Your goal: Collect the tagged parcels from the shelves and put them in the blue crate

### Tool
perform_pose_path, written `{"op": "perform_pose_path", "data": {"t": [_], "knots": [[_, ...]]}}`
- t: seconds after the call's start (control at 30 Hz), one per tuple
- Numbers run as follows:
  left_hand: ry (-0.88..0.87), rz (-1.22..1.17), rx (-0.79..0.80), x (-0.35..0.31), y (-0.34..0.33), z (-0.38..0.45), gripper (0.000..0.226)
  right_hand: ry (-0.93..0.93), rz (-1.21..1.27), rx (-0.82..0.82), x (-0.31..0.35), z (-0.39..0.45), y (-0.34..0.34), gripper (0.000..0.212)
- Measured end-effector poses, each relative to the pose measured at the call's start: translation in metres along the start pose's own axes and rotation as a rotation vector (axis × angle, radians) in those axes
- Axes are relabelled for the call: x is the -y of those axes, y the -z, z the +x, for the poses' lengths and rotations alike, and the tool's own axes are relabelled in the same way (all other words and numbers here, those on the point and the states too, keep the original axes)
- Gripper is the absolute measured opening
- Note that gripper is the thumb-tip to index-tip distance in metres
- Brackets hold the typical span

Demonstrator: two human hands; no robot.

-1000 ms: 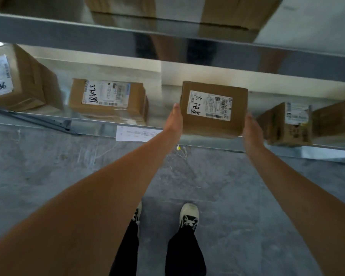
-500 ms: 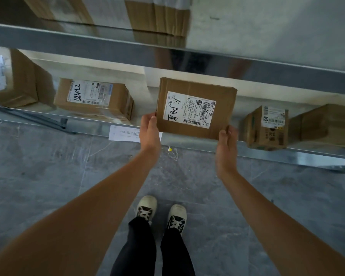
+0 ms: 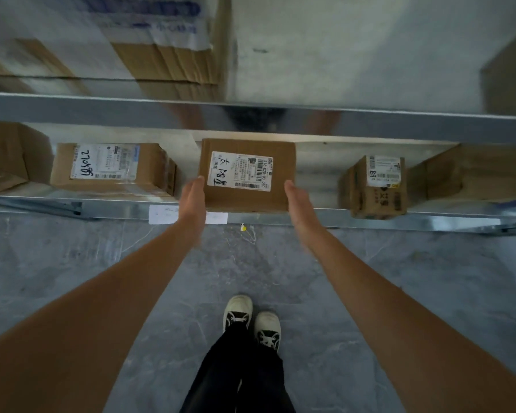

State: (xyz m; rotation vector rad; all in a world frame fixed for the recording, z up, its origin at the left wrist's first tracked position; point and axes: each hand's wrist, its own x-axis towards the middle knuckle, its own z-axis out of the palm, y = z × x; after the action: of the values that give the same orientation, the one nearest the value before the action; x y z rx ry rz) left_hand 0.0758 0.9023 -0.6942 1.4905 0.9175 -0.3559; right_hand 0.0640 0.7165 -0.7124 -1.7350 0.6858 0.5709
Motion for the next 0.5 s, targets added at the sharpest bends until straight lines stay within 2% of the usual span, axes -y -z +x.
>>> {"op": "perform_pose_path", "data": {"t": [0.1, 0.2, 0.3, 0.43, 0.5], "knots": [[-0.170, 0.267, -0.167, -0.002, -0.009, -0.008, 0.057, 0.055, -0.063, -0.042, 0.015, -0.031, 0.018, 0.066], [-0.438, 0.379, -0.400, -0.006, -0.027, -0.035, 0.050, 0.167, -0.091, -0.174, -0.001, -0.039, 0.054, 0.057], [-0.624, 0.287, -0.374, -0.013, -0.068, -0.067, 0.049, 0.273, -0.116, -0.322, -0.016, -0.037, 0.100, 0.055], [-0.691, 0.139, -0.259, -0.021, -0.141, -0.099, 0.048, 0.290, -0.153, -0.460, -0.033, -0.024, 0.165, 0.048], [-0.655, 0.140, -0.219, -0.014, -0.172, -0.107, 0.053, 0.234, -0.132, -0.459, -0.041, -0.015, 0.191, 0.047]]}}
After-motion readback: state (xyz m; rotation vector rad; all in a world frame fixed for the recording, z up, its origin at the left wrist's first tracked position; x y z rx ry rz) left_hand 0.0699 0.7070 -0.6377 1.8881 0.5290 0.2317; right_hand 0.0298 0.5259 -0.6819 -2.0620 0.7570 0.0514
